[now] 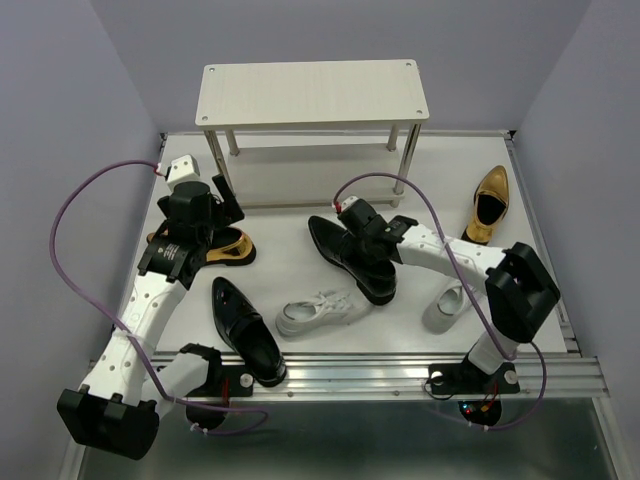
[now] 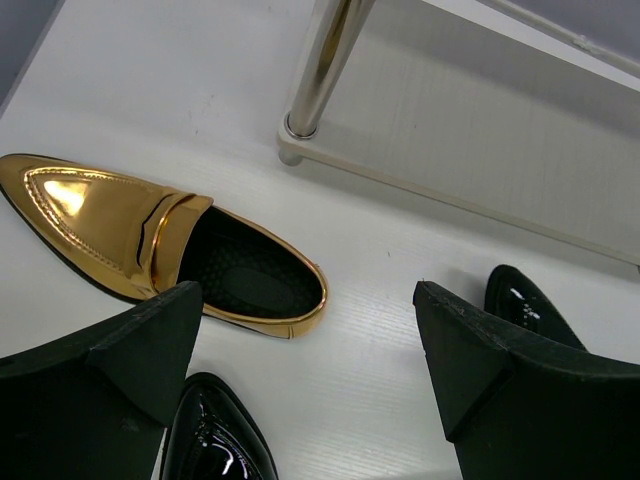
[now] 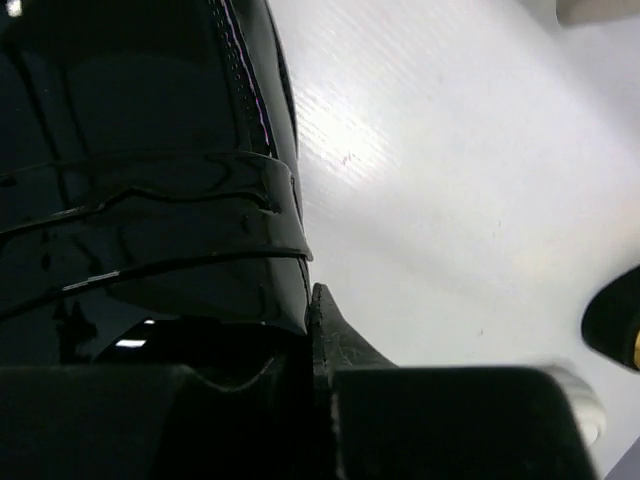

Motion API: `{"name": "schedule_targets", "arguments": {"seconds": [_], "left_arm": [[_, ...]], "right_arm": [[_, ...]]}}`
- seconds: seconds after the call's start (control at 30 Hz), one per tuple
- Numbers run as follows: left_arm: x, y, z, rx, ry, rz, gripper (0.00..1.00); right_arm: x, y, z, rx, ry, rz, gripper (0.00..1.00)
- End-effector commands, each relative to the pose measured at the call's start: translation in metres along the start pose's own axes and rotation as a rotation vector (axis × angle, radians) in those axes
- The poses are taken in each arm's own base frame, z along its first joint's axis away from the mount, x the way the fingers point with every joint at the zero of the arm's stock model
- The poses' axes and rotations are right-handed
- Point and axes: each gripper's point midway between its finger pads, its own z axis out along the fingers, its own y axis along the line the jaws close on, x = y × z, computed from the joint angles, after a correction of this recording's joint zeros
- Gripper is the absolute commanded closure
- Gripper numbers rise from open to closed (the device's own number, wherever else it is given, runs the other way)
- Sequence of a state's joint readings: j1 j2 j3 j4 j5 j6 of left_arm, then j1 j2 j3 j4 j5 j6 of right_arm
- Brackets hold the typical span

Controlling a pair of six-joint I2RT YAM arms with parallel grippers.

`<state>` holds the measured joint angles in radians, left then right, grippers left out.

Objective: Place and organize the shoes onto the shoe shelf

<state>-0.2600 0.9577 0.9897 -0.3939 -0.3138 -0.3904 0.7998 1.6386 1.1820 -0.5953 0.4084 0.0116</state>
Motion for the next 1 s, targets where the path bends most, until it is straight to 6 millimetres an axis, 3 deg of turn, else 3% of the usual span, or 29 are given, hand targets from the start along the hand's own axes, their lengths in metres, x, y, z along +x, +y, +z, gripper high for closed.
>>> {"name": "schedule_targets", "arguments": {"seconds": [0.0, 0.03, 0.07, 0.33, 0.5, 0.63, 0.77, 0.97], "left_arm": [[-0.014, -0.001, -0.006, 0.012, -0.046, -0.005, 0.01], [-0.013, 0.000, -0.006, 0.007, -0.045, -0.005, 0.01], [-0.012, 0.001, -0.006, 0.005, -0.045, -0.005, 0.01], [-0.008, 0.002, -0.003, 0.004, -0.039, -0.006, 0.01], [-0.005, 0.002, 0.000, -0.002, -0.030, -0.002, 0.01], [-0.002, 0.001, 0.001, 0.002, -0.027, -0.006, 0.01], [-0.001, 0.001, 0.004, 0.000, -0.020, -0.010, 0.01], [0.003, 0.001, 0.005, 0.000, -0.012, -0.010, 0.01]], "right_arm": [[-0.041, 0.001, 0.020, 0.042, -0.161, 0.101, 0.77], [-0.040, -0.002, 0.022, 0.043, -0.155, 0.119, 0.68], [-0.040, 0.000, 0.022, 0.041, -0.154, 0.147, 0.45], [-0.036, -0.010, 0.003, -0.005, -0.145, 0.277, 0.39], [-0.016, -0.004, -0.014, -0.069, -0.056, 0.324, 0.22], [-0.004, 0.003, -0.029, -0.122, -0.006, 0.361, 0.21], [0.013, 0.007, -0.035, -0.134, 0.081, 0.359, 0.30], [0.044, 0.008, -0.028, -0.102, 0.185, 0.329, 0.34]]}}
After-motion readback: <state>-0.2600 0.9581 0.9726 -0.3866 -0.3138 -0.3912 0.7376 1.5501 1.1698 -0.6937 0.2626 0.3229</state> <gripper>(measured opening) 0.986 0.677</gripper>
